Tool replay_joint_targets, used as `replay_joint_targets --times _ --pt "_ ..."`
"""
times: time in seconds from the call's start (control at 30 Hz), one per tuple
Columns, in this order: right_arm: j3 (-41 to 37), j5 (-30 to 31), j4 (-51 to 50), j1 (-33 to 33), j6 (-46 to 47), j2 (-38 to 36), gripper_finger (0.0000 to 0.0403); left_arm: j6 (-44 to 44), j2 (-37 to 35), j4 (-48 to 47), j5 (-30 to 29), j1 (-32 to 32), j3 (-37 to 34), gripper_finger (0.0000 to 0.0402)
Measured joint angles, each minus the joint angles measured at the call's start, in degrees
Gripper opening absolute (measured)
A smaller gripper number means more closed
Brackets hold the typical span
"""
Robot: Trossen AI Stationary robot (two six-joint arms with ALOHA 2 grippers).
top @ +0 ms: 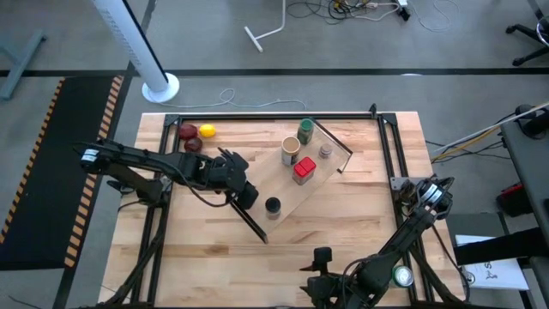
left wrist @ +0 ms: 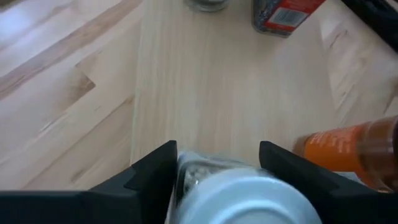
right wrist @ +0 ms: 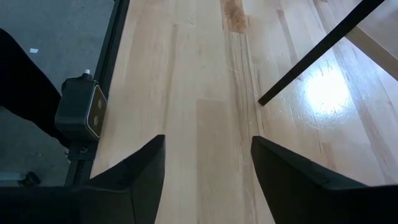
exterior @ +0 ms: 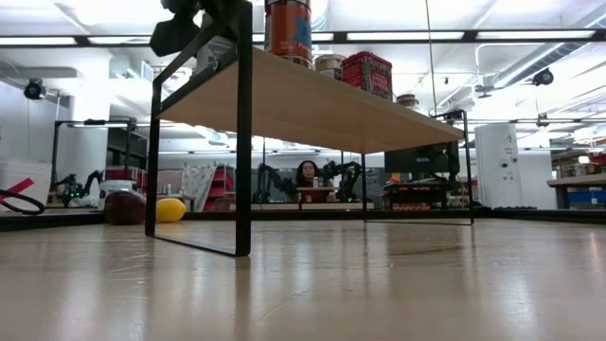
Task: Shelf spices
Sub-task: Put the white seasoning bottle on the shelf
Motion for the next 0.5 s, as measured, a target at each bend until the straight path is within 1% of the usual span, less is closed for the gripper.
replay_joint_targets --times 0.3,0.5 --pt "0.00 0.04 0.00 0.00 0.00 0.00 0.0229 3.72 0.00 2.30 0.87 0.00 0.00 0.0278" --pt "0.00 0.05 0.00 0.00 0.01 0.00 0.0220 5.53 -0.30 4.26 0.97 0.00 0.00 0.0303"
